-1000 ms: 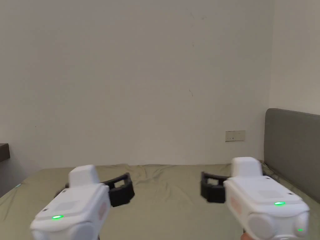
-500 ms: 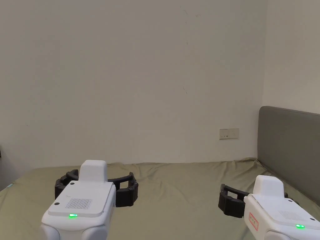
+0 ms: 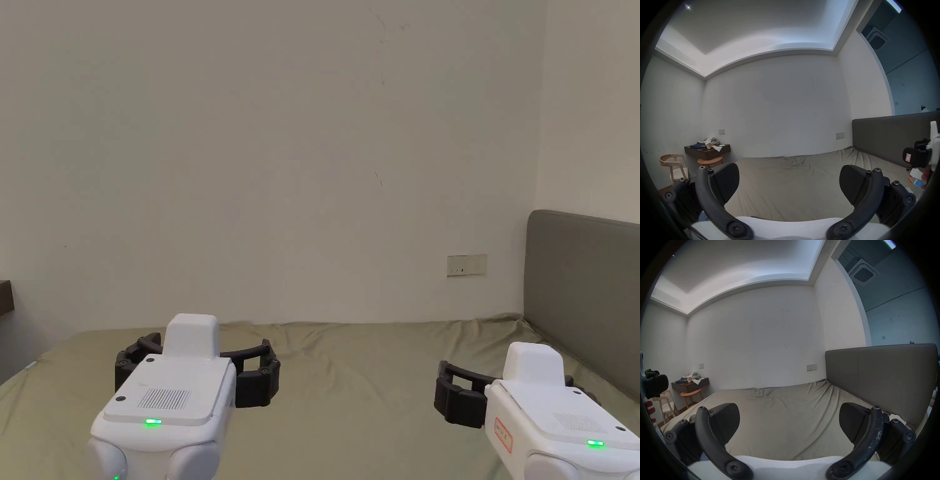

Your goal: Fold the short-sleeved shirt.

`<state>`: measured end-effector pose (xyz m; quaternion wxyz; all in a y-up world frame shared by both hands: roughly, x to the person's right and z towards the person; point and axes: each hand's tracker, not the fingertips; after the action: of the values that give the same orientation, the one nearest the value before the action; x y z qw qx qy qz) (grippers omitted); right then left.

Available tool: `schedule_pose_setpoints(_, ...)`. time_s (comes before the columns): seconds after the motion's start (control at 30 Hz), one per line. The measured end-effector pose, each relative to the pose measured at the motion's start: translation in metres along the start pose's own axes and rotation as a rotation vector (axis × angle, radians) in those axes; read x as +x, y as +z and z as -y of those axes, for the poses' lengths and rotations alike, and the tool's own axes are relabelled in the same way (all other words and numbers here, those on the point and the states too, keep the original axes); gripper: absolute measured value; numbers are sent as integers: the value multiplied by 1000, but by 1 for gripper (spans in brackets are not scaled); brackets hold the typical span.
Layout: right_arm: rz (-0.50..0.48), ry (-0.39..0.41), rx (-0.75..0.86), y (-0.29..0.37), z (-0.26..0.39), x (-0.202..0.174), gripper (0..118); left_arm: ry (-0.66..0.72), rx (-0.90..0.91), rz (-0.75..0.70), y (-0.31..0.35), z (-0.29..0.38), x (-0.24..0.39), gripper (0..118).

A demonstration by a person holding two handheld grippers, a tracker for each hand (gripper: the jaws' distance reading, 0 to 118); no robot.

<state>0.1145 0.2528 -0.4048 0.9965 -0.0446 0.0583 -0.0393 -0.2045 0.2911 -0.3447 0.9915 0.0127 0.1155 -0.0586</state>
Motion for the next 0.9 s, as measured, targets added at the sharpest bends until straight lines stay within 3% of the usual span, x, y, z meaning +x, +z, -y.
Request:
schedule_pose_setpoints(0.53, 4, 22, 6, 0, -4, -4, 118, -29, 9, -9, 0, -1, 0, 118)
schedule_pose_setpoints(0.63, 38, 108, 34, 1, -6, -9, 118, 139, -11, 17, -3, -1, -13, 118)
schedule_pose_setpoints(0.77, 6, 36, 34, 1, -8, -6, 118, 58, 20, -32, -3, 1, -13, 118)
schedule_pose_setpoints(0.9, 32, 63, 58, 2, -9, -6, 118, 32, 37, -46, 0, 1, -15, 117)
